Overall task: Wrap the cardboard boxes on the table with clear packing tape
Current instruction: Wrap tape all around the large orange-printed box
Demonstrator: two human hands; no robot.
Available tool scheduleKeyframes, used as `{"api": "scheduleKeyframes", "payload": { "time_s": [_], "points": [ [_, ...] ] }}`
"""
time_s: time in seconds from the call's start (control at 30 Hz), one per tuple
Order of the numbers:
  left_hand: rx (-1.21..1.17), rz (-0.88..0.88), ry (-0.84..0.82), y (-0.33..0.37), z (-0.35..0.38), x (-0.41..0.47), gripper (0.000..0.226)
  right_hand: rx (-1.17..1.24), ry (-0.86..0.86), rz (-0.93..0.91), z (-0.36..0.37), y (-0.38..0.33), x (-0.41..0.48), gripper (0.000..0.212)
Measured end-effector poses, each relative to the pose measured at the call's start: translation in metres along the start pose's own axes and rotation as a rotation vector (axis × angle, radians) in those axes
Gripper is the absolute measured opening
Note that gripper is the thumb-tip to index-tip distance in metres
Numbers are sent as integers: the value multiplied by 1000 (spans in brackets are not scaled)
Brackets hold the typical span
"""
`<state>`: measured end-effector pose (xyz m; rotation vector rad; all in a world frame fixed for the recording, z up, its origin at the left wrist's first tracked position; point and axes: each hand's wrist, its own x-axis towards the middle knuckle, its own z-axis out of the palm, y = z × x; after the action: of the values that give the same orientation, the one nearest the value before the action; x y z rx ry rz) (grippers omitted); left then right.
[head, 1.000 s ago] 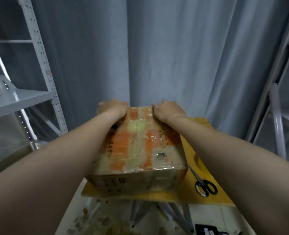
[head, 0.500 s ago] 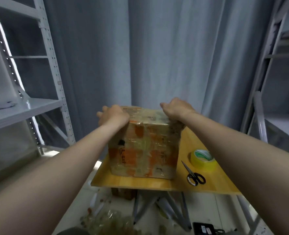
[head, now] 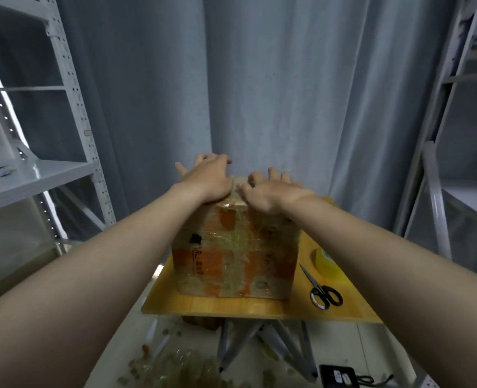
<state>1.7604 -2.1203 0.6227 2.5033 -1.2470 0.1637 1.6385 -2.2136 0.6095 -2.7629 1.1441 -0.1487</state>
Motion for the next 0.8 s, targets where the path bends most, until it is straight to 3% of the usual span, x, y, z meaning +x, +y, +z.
{"api": "scheduleKeyframes", "payload": {
  "time_s": [0.17, 0.33, 0.57, 0.8],
  "points": [
    [149, -121, -247, 17, 8, 26, 49, 1, 8, 51, -1, -2, -1, 75],
    [158, -100, -186, 7, 22, 38, 49, -6, -38, 88, -5, 4, 20, 85],
    [157, -158, -160, 5, 33, 46, 52, -64, 94, 123, -3, 9, 70, 86],
    [156, -165, -142, 5, 35, 45, 49, -57, 36, 113, -10, 18, 100, 45]
  ]
}}
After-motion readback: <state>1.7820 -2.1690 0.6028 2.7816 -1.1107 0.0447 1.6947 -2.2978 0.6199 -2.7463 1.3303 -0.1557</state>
